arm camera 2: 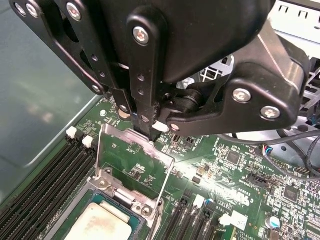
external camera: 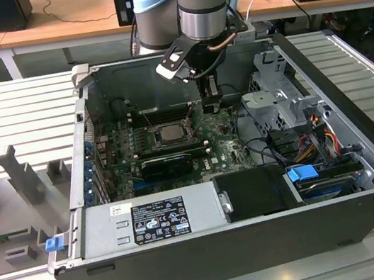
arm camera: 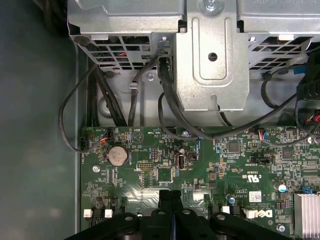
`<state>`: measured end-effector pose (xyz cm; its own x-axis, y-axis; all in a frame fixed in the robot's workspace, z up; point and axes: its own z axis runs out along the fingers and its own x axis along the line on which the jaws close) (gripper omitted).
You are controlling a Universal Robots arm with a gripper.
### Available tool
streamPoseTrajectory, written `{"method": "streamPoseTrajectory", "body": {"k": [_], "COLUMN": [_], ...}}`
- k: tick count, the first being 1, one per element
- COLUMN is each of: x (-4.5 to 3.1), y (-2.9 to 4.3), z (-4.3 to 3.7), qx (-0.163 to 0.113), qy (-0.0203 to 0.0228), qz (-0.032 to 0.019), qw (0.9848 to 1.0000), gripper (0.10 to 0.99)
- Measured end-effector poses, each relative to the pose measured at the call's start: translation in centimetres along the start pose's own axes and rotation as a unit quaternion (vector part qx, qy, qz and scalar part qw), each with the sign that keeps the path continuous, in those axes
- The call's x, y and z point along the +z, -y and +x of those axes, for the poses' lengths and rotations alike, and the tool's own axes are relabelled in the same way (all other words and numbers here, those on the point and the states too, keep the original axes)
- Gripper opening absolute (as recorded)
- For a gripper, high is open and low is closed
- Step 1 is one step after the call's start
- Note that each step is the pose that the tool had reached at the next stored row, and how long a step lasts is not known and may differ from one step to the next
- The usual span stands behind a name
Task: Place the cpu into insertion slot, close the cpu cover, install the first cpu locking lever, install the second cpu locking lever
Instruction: 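Close the cpu cover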
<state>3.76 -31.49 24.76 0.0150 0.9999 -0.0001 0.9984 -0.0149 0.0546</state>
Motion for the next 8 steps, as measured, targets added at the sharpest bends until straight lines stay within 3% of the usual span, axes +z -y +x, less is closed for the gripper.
{"method": "streamPoseTrajectory", "body": {"k": [8], "x": [-0.04], "y": [0.72], "z": [-0.01], "qx": [0.0], "qy": [0.0], "qz": [0.0], "qw": [1.0], "gripper": [0.106]}}
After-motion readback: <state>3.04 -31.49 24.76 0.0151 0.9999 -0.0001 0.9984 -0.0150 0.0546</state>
